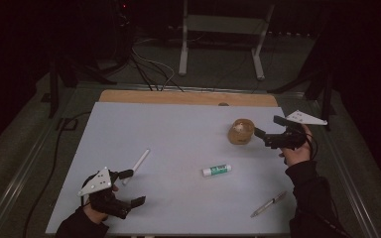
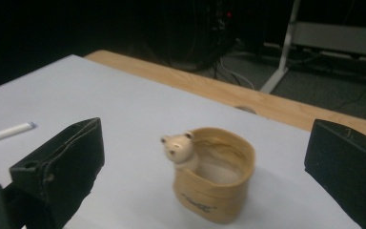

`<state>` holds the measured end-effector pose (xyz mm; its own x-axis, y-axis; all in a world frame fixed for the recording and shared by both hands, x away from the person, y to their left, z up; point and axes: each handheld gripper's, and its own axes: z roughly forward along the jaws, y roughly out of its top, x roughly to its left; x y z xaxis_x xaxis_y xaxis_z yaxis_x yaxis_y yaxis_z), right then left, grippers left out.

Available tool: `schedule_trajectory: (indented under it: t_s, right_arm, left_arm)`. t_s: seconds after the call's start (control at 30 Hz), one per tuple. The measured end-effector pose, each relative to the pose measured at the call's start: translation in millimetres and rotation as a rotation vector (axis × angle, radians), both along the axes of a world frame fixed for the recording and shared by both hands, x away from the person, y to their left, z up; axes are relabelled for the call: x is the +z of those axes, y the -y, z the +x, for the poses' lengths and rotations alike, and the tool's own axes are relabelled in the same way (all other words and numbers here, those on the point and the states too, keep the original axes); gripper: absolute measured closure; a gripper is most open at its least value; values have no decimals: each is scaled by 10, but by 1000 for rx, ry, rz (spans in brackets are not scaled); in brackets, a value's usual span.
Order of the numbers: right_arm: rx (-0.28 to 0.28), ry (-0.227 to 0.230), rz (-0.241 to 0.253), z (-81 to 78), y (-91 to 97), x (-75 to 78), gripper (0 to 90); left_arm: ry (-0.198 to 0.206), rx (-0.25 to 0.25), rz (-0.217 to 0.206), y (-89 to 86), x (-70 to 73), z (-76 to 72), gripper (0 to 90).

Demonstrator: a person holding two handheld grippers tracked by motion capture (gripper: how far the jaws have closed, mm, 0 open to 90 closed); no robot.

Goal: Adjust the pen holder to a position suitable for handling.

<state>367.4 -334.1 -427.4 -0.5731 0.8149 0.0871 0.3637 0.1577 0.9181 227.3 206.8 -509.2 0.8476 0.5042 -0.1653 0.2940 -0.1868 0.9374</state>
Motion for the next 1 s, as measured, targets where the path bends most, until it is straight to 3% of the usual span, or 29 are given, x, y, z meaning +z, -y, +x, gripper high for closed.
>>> schedule_trajectory:
  t_s: [0.23,0.27,0.4,0.43,0.47,0.63,0.77,0.8,0.83,0.87,1.0]
  right_arm:
    - [-38,-48,-5,175,99,-28,0]
    - [-62,-76,-1,222,111,-65,0]
    - [-111,-116,1,305,118,-141,0]
    - [-121,-124,-6,329,117,-169,33]
    - [-165,-140,-18,371,112,-224,123]
    - [-208,-165,-36,450,123,-328,204]
    - [-233,-203,-86,506,153,-421,386]
    - [-241,-231,-98,532,171,-464,454]
    - [-241,-231,-98,532,171,-464,454]
    - [-242,-259,-119,558,181,-505,526]
    - [-245,-301,-153,606,199,-560,633]
  left_arm:
    - [-1,0,2,3,-5,7,3]
    - [-1,1,0,3,-3,8,3]
    - [0,0,2,-1,-5,6,3]
    - [-2,1,1,-2,-6,8,3]
    - [-1,1,1,-1,-5,9,3]
    - [-2,-1,5,-1,-10,10,3]
    - [-2,3,4,-4,-11,11,3]
    - [-2,4,3,-3,-12,12,3]
    - [-4,4,1,-3,-11,12,3]
    - [-3,4,-1,-1,-9,13,3]
    - [-7,4,5,4,-20,21,3]
